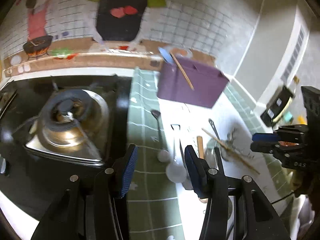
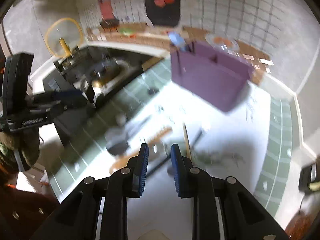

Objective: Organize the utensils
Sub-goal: 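Move both open tools back down toward the utensils on the cloth, then grasp the small silver spoon with the left tool while the right tool grasps another chopstick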

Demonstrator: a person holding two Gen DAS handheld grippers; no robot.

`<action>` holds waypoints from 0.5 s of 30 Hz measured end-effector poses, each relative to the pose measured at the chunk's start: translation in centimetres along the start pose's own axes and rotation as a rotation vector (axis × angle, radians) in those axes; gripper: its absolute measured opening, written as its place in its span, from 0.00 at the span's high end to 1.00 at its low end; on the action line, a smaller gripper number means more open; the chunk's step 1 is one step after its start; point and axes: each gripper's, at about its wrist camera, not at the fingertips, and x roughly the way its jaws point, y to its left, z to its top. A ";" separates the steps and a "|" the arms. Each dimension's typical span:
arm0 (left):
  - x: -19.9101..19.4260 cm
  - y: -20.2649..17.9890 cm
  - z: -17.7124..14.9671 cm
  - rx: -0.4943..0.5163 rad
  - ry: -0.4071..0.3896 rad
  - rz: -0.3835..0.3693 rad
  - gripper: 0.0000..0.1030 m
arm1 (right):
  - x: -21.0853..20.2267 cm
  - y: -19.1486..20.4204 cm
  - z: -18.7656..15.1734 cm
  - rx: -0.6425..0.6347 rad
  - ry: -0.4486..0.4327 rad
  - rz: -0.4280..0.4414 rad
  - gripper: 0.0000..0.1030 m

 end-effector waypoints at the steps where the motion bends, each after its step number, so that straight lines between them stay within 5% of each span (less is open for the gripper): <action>1: 0.7 -0.4 -0.3 -0.002 0.013 -0.005 0.54 | -0.1 -0.4 -0.8 0.018 0.006 -0.010 0.79; 4: 3.2 -1.6 -0.7 0.022 0.069 0.041 0.64 | -0.3 -1.6 -2.5 0.068 0.000 -0.030 0.79; 9: 6.9 -2.2 0.1 0.047 0.166 0.100 0.64 | -0.5 -3.0 -4.6 0.123 0.011 -0.033 0.79; 15: 8.9 -2.0 0.0 0.016 0.196 0.164 0.79 | -0.3 -3.8 -5.5 0.102 0.010 -0.030 0.79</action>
